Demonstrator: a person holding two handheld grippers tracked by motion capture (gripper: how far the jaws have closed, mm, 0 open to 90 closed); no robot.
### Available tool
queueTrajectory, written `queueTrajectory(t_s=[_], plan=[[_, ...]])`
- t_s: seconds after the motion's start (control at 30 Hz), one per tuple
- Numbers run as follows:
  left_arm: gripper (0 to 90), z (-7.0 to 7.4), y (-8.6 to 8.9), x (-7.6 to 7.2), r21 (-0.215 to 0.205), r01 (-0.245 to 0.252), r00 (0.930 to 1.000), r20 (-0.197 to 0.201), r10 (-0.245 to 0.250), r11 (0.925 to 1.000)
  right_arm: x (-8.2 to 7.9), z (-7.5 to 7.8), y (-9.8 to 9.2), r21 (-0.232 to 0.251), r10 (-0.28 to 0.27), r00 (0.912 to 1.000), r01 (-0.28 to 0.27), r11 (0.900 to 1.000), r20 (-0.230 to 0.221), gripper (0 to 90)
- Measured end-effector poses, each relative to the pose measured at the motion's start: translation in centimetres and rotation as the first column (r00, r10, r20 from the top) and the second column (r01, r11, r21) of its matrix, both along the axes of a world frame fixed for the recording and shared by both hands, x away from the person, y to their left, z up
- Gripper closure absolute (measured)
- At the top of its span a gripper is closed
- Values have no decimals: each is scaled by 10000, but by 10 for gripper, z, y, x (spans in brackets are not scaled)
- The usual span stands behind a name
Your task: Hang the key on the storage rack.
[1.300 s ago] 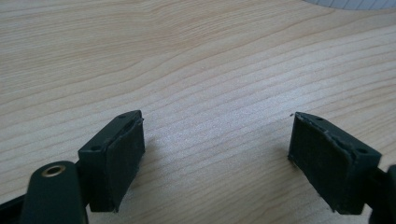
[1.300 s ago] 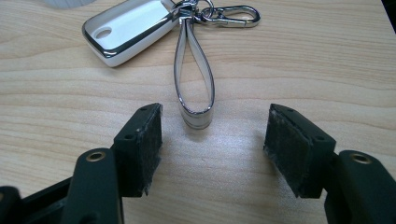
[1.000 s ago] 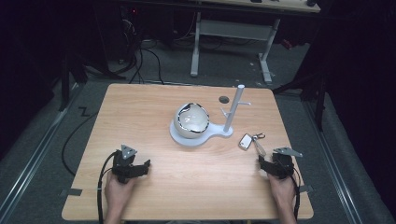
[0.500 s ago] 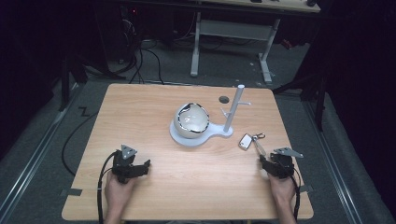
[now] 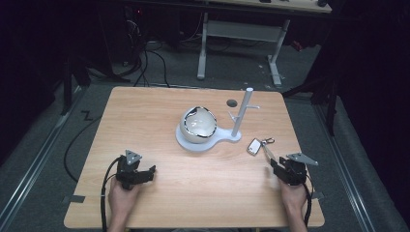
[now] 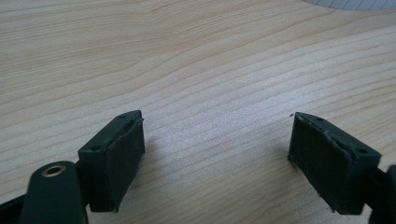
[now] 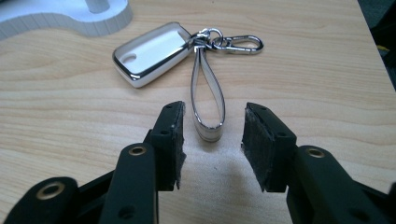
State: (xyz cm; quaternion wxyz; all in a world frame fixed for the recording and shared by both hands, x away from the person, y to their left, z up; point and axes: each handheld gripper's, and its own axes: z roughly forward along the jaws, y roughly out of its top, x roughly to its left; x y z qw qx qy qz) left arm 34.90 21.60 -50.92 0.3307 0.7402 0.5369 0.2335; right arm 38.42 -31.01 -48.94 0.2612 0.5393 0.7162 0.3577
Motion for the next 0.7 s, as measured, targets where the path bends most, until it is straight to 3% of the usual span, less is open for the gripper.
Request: queueTrajectory(t_s=[0.4, 0.7], plan=[[187, 0, 0, 0, 1, 1, 10000, 0, -1, 10000, 12, 13, 8, 117, 274, 9994, -276, 9996, 193, 591], [188, 0, 0, 0, 1, -1, 10000, -1, 1, 10000, 36, 12, 16, -73, 551, 9985, -551, 9985, 7, 615]])
